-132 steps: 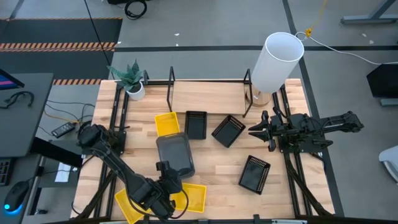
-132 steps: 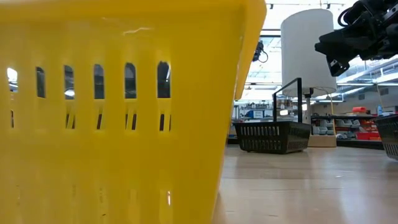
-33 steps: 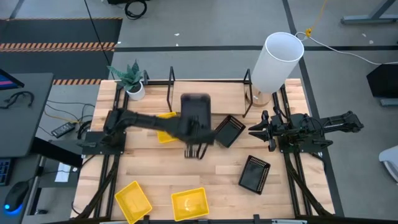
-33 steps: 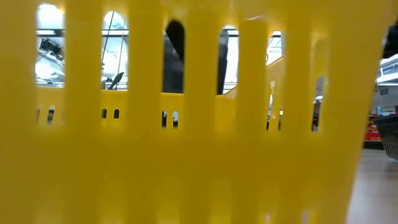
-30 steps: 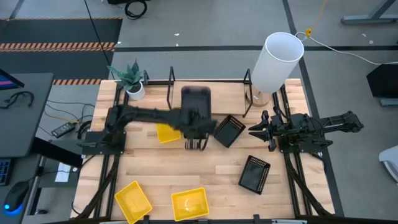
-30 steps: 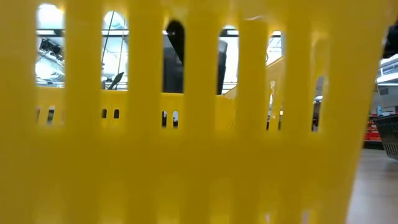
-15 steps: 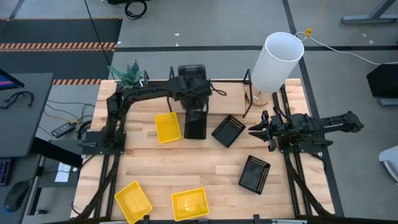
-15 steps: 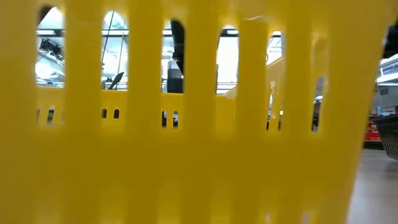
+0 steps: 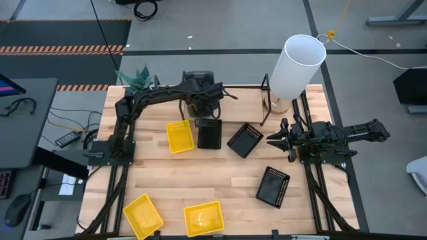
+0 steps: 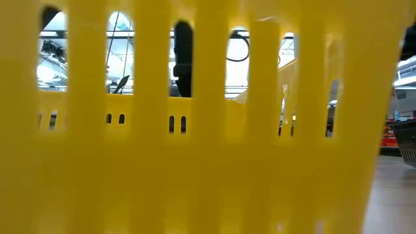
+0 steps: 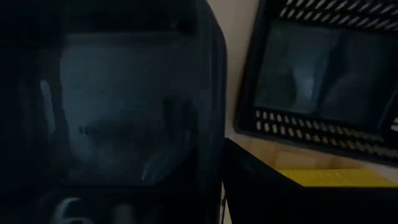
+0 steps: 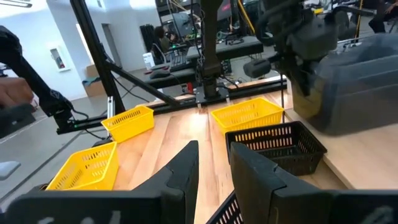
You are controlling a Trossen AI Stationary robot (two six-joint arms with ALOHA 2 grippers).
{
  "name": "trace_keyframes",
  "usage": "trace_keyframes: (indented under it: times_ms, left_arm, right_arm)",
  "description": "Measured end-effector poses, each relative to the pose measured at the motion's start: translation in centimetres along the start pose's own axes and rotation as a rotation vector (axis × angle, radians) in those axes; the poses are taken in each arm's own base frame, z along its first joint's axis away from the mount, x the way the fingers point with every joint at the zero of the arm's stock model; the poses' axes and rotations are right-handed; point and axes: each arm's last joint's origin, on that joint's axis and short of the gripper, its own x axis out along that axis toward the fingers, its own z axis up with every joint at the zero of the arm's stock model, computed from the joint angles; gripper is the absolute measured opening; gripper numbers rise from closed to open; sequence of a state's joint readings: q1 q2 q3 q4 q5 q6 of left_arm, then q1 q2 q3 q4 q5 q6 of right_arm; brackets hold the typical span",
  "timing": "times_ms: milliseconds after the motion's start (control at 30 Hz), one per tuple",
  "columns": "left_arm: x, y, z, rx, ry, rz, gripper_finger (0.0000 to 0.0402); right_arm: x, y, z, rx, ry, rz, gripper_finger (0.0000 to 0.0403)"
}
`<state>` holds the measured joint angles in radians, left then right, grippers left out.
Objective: Stack baskets on shelf by color
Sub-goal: Put the stacked gray bins on the shelf, then stack the top right black bin on the top left black bin
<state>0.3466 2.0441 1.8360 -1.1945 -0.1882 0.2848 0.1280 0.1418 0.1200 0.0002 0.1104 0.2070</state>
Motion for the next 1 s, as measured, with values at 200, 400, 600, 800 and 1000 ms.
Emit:
trace_keyframes:
  times_ms: [200, 400, 600, 800, 1000]
  left_arm:
    - [0.3, 0.1, -0.4, -0.006, 0.04, 0.038, 0.0063]
    - [0.3, 0.2, -0.4, -0.013, 0.049, 0.055, 0.0096]
    - [0.1, 0.0, -0.5, -0.039, 0.057, 0.06, 0.0137]
    - [-1.7, -0.7, -0.6, -0.033, 0.011, 0.069, 0.0177]
    - [-4.7, -1.7, -0.8, -0.028, -0.093, 0.124, 0.0199]
  right_arm:
    - [0.0, 0.0, 0.0, 0.0, 0.0, 0.001, 0.0098]
    - [0.0, 0.0, 0.0, 0.0, 0.001, 0.0, 0.0098]
    - [0.0, 0.0, 0.0, 0.0, 0.001, 0.0, 0.0098]
    - [0.0, 0.0, 0.0, 0.0, 0.0, 0.001, 0.0098]
    - [0.0, 0.0, 0.0, 0.0, 0.001, 0.0, 0.0098]
